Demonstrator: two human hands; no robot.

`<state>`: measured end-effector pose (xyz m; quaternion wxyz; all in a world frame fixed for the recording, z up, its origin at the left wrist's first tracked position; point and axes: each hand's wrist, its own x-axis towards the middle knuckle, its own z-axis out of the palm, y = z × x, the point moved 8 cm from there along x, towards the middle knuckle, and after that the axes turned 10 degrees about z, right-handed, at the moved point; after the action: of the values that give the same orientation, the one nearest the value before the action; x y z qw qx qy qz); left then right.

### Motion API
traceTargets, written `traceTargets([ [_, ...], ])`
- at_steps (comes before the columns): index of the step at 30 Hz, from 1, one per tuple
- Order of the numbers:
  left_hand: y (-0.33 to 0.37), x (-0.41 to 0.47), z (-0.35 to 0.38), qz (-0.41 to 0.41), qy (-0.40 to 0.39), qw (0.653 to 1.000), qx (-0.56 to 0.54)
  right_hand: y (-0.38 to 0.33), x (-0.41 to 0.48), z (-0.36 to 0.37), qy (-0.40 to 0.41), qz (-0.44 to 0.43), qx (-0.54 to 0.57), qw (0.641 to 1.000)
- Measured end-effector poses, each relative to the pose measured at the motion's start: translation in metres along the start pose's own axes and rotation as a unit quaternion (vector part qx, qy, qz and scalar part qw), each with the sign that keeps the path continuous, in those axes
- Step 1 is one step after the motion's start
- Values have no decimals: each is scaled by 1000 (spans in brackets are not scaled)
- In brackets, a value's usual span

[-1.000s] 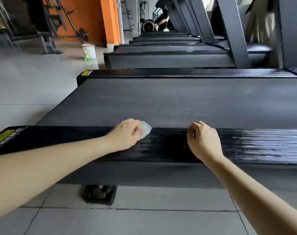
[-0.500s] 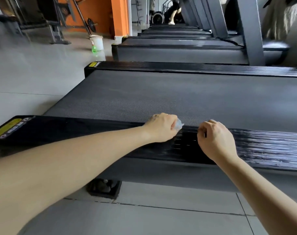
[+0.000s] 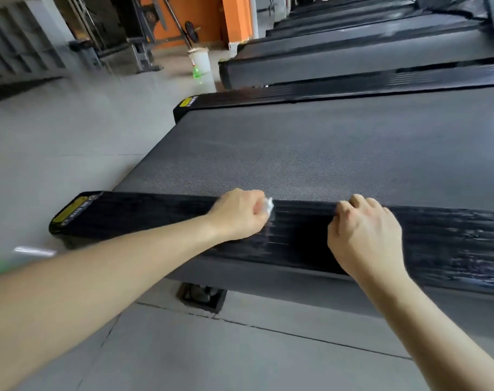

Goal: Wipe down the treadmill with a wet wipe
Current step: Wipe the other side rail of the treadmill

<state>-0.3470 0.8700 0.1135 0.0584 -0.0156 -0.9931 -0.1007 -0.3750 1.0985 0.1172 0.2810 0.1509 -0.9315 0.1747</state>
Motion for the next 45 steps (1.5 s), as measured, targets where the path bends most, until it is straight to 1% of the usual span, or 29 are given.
traceTargets([
  [1,39,1,6,31,12,999,-22,2,-4,0,-8,7,-2,1000],
  [3,108,-3,17,94,18,995,-10,6,-9,-3,-20,16,7,1000],
  [5,135,-10,21,122,21,992,30,7,-8,-3,-38,13,24,999],
  [7,111,-19,18,79,23,996,23,10,-12,2,-67,24,9,997],
  [9,50,-33,1,-29,22,999,34,10,-9,5,-95,30,2,995],
  [10,14,-41,-7,-84,18,995,50,11,-9,5,-97,39,0,995],
  [12,-55,-67,-30,-199,4,976,86,9,-5,4,-104,37,1,994],
  [13,-77,-82,-38,-251,0,963,98,8,-5,4,-110,32,-1,993],
  [15,-90,-99,-42,-295,8,949,114,6,-5,5,-116,26,-7,993],
  [16,-82,-99,-38,-296,18,949,111,5,-6,4,-118,27,-7,993],
  [18,-45,-90,-24,-267,37,960,78,4,-6,3,-116,29,0,993],
  [20,6,-71,-7,-216,50,975,32,5,-6,4,-119,33,6,992],
  [21,36,-62,2,-194,43,980,11,6,-5,5,-123,36,9,992],
  [24,129,-43,19,-84,46,995,-30,8,-6,6,-122,40,22,992],
  [25,149,-41,19,-55,56,996,-37,9,-6,4,-116,43,28,992],
  [26,155,-40,20,-39,60,997,-38,10,-6,5,-112,45,37,992],
  [27,148,-42,19,-40,66,997,-32,11,-4,4,-106,47,48,992],
  [28,132,-47,18,-62,82,994,-25,10,-4,5,-104,42,53,992],
  [30,80,-66,10,-137,114,984,18,11,-4,9,-111,42,57,991],
  [33,-9,-110,-14,-263,146,952,53,10,-4,8,-112,45,60,991],
  [35,-60,-138,-26,-348,181,919,39,8,-5,8,-116,43,58,991],
  [37,-78,-155,-24,-407,238,882,-18,8,-3,9,-124,45,53,990],
  [38,-72,-158,-18,-415,267,868,-48,8,-3,10,-129,47,49,989],
  [39,-57,-158,-9,-406,297,861,-74,7,-3,10,-133,47,44,989],
  [41,-2,-150,5,-335,362,861,-122,7,-4,8,-138,46,40,989],
  [43,64,-137,24,-260,398,863,-167,7,-3,8,-144,44,40,988],
  [45,112,-132,46,-256,423,839,-228,7,-3,7,-146,47,44,987],
])
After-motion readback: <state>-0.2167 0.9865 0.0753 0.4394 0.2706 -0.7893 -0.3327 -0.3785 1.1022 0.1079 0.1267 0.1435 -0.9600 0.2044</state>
